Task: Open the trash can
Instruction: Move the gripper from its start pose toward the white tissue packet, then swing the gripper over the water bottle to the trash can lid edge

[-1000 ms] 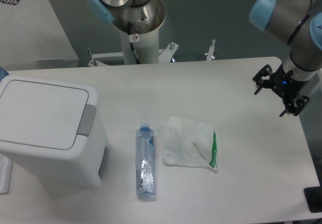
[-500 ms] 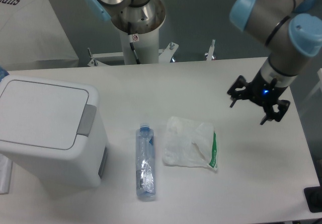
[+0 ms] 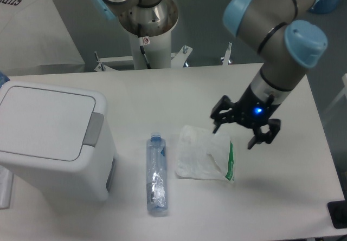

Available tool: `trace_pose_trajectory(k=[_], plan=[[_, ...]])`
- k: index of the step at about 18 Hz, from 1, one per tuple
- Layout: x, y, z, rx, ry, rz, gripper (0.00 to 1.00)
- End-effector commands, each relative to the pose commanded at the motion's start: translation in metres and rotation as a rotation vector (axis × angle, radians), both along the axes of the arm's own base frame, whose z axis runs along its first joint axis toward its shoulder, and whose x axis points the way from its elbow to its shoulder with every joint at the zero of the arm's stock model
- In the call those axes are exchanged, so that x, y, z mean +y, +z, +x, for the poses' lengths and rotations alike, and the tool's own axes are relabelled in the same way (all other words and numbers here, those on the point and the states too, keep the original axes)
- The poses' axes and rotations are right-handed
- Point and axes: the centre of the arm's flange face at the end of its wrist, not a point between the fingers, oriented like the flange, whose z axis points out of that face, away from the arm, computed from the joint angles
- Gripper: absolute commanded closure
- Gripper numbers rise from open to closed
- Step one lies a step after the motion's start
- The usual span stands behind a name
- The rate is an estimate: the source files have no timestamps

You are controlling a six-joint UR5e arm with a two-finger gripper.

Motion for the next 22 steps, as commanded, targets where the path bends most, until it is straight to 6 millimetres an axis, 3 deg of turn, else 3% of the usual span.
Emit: trace_pose_trajectory(k=[6, 11, 12, 15, 19, 22], plan=[[0.042, 0.040, 0.070, -0.026, -0.023, 0.054, 0.00], [0.066, 0.064, 0.109, -0.042, -0.014, 0.135, 0.00], [0.070, 0.065, 0.124, -0.047, -0.013, 0.140, 0.00], [0.072, 0.056, 0.141, -0.055, -0.031, 0.133, 0.00], [0.076, 0.047, 0.157, -0.056, -0.001, 0.141, 0.00], [0.077, 0.043, 0.157, -0.039, 0.006, 0.155, 0.00]])
